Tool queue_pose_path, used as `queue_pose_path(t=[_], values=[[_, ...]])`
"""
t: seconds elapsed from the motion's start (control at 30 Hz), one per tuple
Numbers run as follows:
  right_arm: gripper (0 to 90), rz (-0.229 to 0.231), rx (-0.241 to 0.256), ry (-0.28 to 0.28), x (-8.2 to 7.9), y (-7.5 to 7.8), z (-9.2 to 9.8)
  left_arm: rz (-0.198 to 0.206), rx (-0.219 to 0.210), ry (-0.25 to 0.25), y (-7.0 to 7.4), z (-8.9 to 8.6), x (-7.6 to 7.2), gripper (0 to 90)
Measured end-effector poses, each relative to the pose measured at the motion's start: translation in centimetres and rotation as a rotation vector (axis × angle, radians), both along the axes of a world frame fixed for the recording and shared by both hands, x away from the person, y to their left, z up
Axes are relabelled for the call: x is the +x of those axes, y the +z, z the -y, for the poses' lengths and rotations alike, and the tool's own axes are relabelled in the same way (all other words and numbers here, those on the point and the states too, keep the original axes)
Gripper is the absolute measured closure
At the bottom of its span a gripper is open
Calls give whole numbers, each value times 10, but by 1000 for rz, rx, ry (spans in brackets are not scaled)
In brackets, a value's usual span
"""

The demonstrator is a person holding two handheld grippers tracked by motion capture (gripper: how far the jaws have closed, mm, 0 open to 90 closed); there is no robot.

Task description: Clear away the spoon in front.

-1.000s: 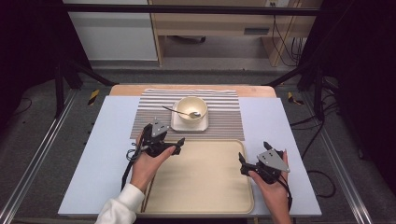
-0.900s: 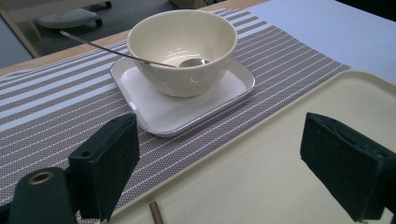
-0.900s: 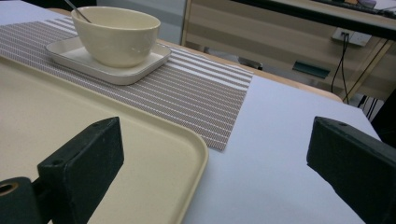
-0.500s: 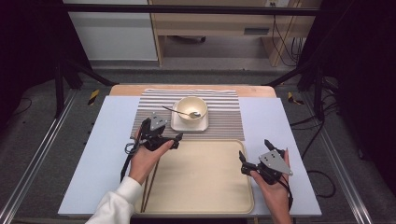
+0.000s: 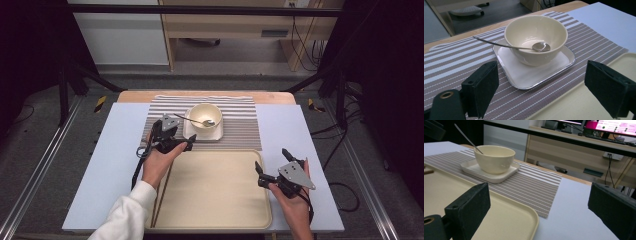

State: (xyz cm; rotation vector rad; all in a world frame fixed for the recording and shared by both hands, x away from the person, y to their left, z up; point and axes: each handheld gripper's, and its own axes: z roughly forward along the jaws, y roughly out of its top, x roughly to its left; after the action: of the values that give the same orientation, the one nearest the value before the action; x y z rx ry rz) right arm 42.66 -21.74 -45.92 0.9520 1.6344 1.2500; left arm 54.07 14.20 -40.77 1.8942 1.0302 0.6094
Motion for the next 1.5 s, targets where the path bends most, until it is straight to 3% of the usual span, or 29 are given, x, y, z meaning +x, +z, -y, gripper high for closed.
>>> queue_pose_path(t=[0.13, 0.27, 0.43, 0.73, 0.9, 1.0, 1.33, 1.5], values=[[47, 13, 0, 32, -1, 1, -2, -5, -14, 14, -2, -2, 5, 122], [55, 7, -6, 67, -2, 1, -6, 2, 5, 24, -3, -3, 10, 125], [59, 4, 6, 101, -3, 2, -8, 1, -3, 46, -4, -6, 17, 132], [62, -13, -2, 124, -3, 1, -11, -2, -39, 79, -6, -9, 33, 161], [68, -25, -5, 143, -3, 0, -12, -1, -9, 87, -6, -5, 40, 188], [69, -29, -8, 148, -3, 0, -13, -1, -23, 105, -8, -3, 45, 206], [69, -42, -29, 159, -3, -1, -15, 15, -46, 162, -18, -4, 59, 361], [69, -43, -33, 161, -3, -1, -15, 10, -97, 174, -20, -5, 62, 449]])
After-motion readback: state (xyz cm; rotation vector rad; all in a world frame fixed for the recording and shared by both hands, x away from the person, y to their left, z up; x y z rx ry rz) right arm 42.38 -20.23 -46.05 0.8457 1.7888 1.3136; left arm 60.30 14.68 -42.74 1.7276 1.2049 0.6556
